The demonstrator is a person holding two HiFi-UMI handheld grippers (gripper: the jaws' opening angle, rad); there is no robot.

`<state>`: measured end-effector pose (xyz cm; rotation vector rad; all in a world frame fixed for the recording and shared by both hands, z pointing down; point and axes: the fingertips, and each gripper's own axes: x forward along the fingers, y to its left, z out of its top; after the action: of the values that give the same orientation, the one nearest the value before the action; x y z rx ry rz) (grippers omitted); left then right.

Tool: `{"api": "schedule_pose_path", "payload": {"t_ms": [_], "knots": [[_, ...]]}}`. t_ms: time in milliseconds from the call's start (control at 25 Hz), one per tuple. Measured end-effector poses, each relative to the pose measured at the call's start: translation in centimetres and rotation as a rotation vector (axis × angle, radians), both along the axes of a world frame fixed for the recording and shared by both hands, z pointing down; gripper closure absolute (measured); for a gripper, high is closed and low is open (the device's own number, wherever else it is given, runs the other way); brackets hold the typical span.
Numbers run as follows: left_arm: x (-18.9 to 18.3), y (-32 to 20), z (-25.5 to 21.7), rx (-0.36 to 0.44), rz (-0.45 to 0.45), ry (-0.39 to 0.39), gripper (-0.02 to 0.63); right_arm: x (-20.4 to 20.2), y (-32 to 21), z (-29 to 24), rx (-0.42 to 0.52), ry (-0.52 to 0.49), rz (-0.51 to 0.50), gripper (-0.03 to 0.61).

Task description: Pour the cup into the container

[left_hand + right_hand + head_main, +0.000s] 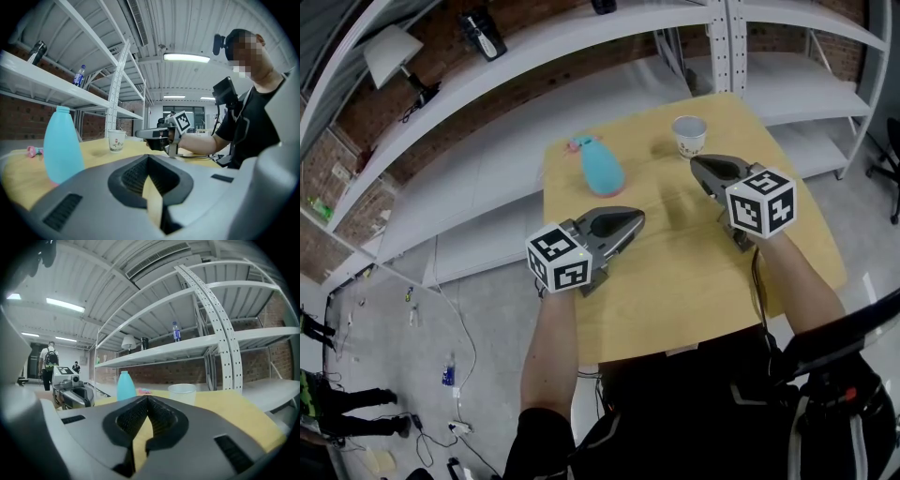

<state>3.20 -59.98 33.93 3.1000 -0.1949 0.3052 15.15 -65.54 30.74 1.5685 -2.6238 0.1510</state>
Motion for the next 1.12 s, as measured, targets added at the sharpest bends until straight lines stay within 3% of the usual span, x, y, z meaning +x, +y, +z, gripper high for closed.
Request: {"api": "schedule_pose_path", "payload": {"t_ms": [280,560,800,1120], "knots": [[1.5,3.2,0.5,-0.024,0.053,-0.05,0.621,0.1,0.7,-0.7,-0.007,-0.032,-0.009,0.577],[1.4,9.4,-0.6,0.025,-0.007,0.033,0.621,-0.6,5.2,-1.9,0.027,-0.047,-0.024,0.577],[1.6,19.0,-3.0,0.052,-0.016,0.139,0.621,-0.7,13.7,-3.6,0.069,-0.032,-0.021,0.577],[2.4,34.0,-3.0,0.067,-0.012,0.11,0.621,-2.2,28.5,-2.7,0.052,-0.035,-0.076,0.577]]}}
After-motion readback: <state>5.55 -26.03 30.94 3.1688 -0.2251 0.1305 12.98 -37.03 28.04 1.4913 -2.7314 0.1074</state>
